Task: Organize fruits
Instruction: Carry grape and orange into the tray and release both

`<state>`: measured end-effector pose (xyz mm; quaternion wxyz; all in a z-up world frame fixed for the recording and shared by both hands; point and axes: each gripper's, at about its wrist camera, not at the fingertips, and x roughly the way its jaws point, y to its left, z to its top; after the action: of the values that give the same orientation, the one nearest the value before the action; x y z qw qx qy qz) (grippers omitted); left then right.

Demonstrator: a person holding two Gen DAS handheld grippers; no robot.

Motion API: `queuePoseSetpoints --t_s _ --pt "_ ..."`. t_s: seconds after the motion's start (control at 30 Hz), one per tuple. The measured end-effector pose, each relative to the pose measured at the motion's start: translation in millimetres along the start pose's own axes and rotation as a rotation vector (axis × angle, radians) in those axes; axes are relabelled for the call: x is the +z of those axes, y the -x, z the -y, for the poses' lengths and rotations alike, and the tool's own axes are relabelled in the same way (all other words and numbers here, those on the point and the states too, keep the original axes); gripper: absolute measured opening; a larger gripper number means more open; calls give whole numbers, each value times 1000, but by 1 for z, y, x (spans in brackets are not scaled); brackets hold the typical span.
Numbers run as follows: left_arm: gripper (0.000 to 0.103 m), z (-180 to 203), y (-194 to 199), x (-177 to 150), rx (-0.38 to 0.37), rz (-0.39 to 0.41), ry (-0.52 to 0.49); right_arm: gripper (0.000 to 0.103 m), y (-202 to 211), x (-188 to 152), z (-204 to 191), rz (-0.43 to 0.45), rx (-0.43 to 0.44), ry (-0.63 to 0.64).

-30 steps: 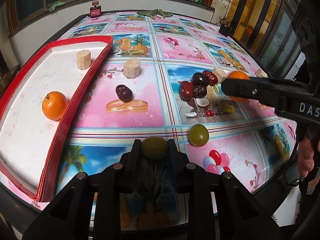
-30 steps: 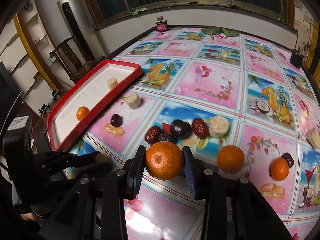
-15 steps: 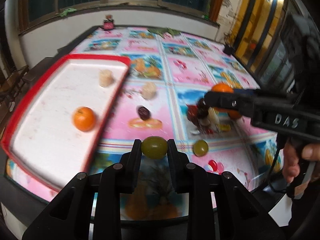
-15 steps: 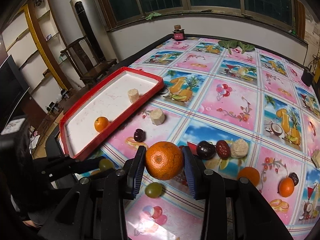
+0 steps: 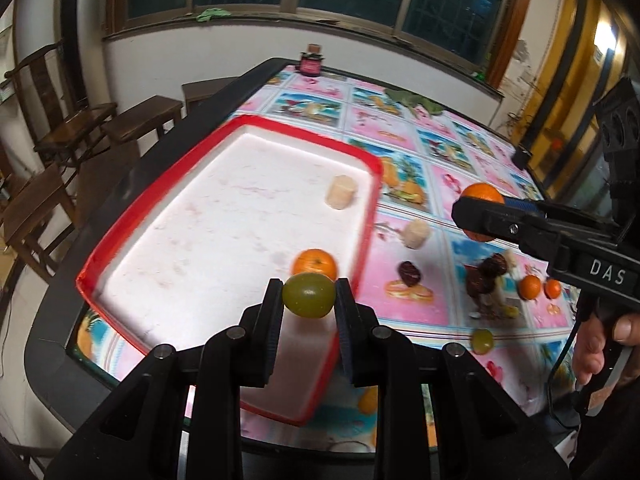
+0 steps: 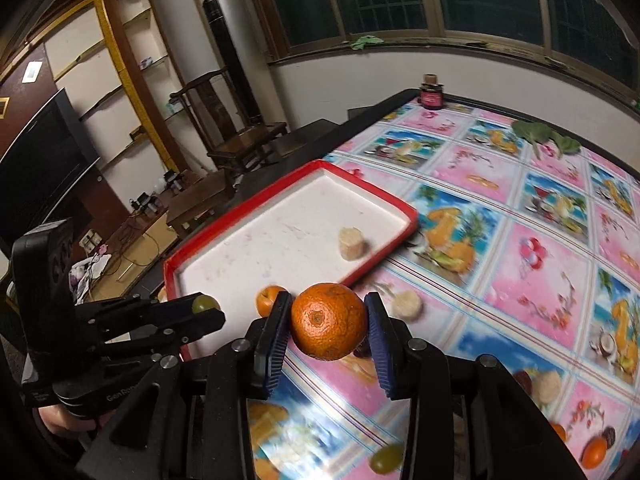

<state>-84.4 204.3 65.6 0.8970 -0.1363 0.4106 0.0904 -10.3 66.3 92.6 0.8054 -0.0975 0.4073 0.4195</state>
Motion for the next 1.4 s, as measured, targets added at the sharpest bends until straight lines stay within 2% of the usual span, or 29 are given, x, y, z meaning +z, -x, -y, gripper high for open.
queuePoseSetpoints --t_s 0.23,0.67,1.1,1.4 --pt "23 -17 -20 -3 39 -45 20 37 -43 18 -18 -47 26 27" --pt "23 -31 -34 -6 45 -84 36 37 -105 28 -20 -119 11 38" --pt "23 -30 -43 -8 47 -112 32 37 -138 23 -12 -172 -23 55" --pt "23 -28 -44 -10 50 -113 32 38 -144 19 -15 -178 -1 89"
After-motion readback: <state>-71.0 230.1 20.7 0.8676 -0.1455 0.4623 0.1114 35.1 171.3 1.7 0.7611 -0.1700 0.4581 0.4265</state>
